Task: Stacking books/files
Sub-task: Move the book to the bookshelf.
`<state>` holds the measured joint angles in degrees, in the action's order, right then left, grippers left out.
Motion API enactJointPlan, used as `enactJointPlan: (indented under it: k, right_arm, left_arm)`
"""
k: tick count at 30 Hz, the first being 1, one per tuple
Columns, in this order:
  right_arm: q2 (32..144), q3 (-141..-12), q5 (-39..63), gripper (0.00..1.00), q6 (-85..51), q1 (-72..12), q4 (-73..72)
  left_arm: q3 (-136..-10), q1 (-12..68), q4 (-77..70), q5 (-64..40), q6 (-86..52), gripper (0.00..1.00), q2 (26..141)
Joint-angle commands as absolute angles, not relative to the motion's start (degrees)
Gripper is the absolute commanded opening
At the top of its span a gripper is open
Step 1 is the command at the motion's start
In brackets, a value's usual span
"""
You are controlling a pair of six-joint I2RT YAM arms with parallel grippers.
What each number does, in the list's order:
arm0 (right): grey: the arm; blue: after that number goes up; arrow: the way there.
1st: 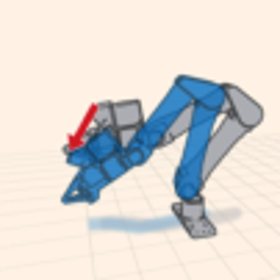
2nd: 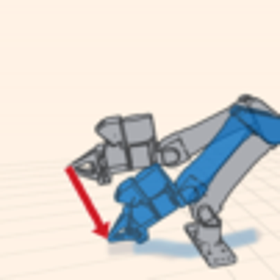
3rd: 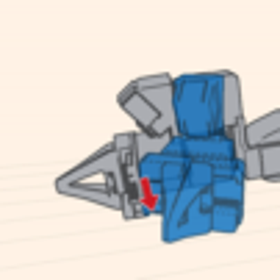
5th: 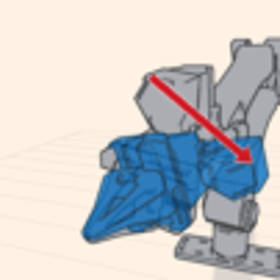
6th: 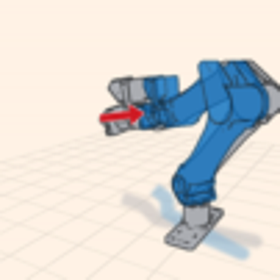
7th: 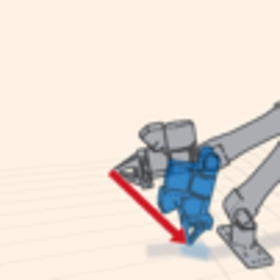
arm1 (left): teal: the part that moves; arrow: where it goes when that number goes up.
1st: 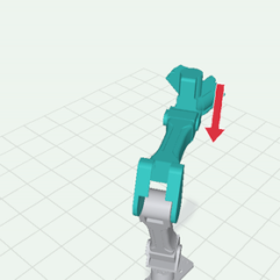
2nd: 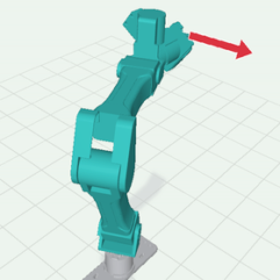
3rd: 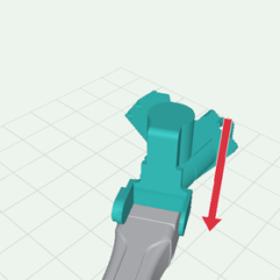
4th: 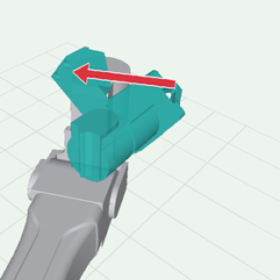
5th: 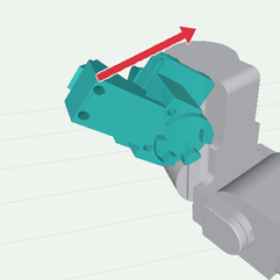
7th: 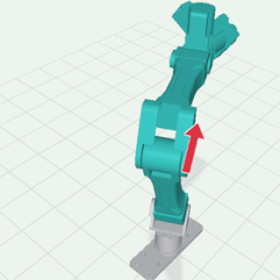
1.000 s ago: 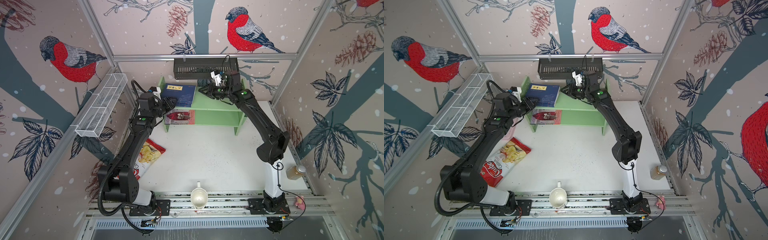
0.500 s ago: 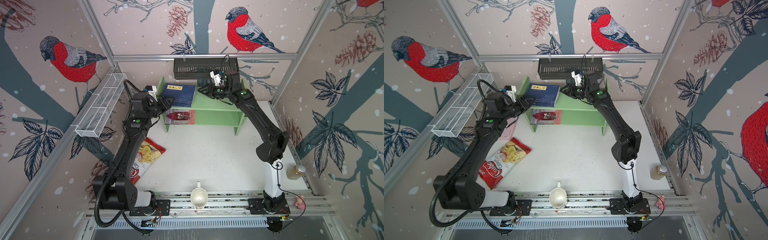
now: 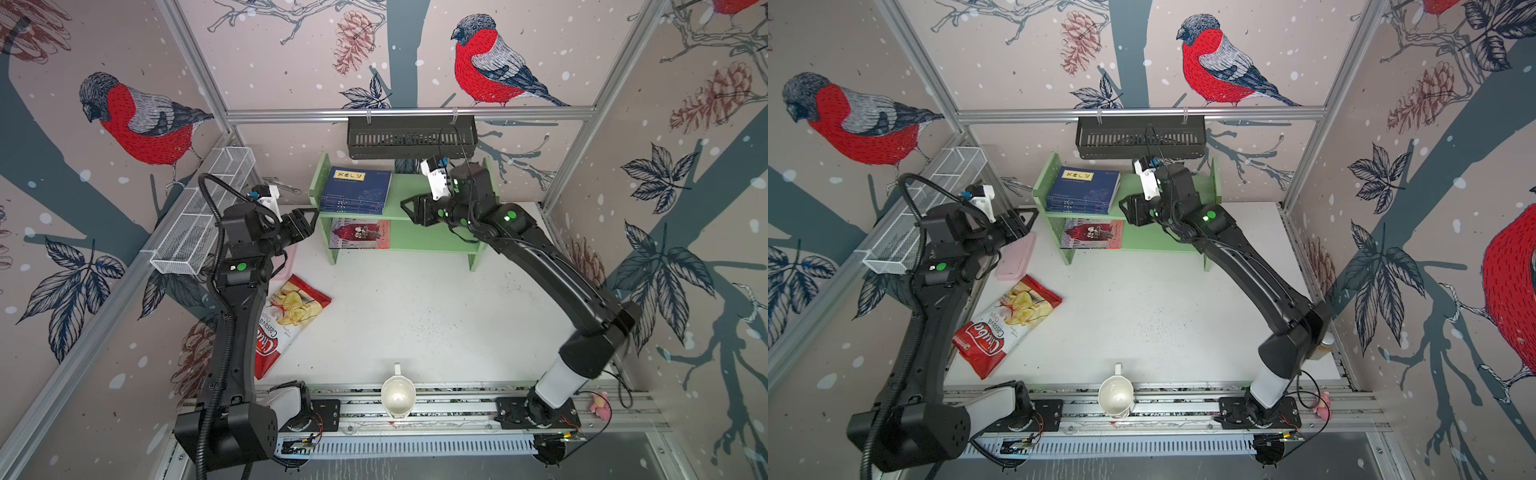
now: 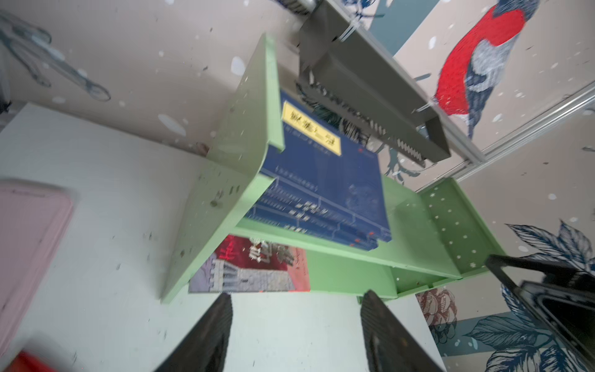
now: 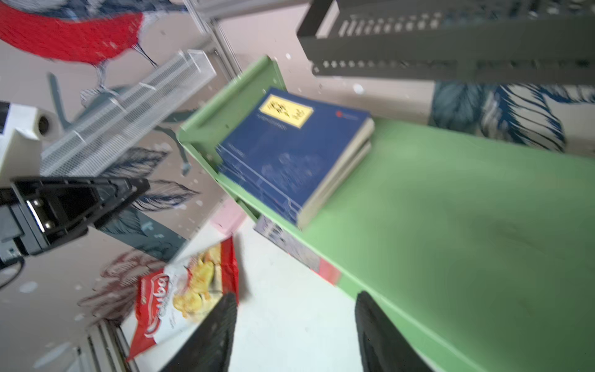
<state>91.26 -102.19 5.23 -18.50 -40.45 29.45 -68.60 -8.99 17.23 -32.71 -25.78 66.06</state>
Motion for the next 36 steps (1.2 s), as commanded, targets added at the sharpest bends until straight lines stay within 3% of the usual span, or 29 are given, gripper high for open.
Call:
enactJointPlan:
  k: [1, 4, 6, 12, 18, 34, 36]
  right_arm:
    - [82.7, -91.5, -3.7, 0.74, -17.7, -41.1, 20.3]
    - [76.7, -83.2, -7.7, 0.75, -20.1, -39.7, 19.2]
    - [73.8, -77.5, -4.8, 0.75, -22.3, -37.8, 17.0]
    - [68.1, -66.1, -0.6, 0.65, -27.7, -31.8, 13.2]
    - [63.3, -57.2, 1.3, 0.61, -31.2, -25.9, 8.9]
    - [66.5, -48.9, 9.2, 0.58, -32.0, -15.3, 2.7]
    - [66.1, -47.9, 7.8, 0.62, -31.8, -15.1, 0.6]
  left_arm:
    - [-64.9, -9.2, 13.7, -29.5, -21.9, 0.72, 63.9]
    - [-62.0, -9.3, 12.9, -27.7, -17.9, 0.75, 63.7]
    - [-60.0, -9.3, 12.6, -27.6, -15.6, 0.75, 63.7]
    - [-52.1, -9.3, 8.5, -27.4, -10.4, 0.67, 62.4]
    - [-49.2, -9.3, 7.1, -25.9, -9.0, 0.64, 61.6]
    - [-42.5, -9.3, 1.0, -25.3, -11.3, 0.67, 63.0]
    - [-41.7, -9.3, 0.0, -22.9, -11.9, 0.71, 62.5]
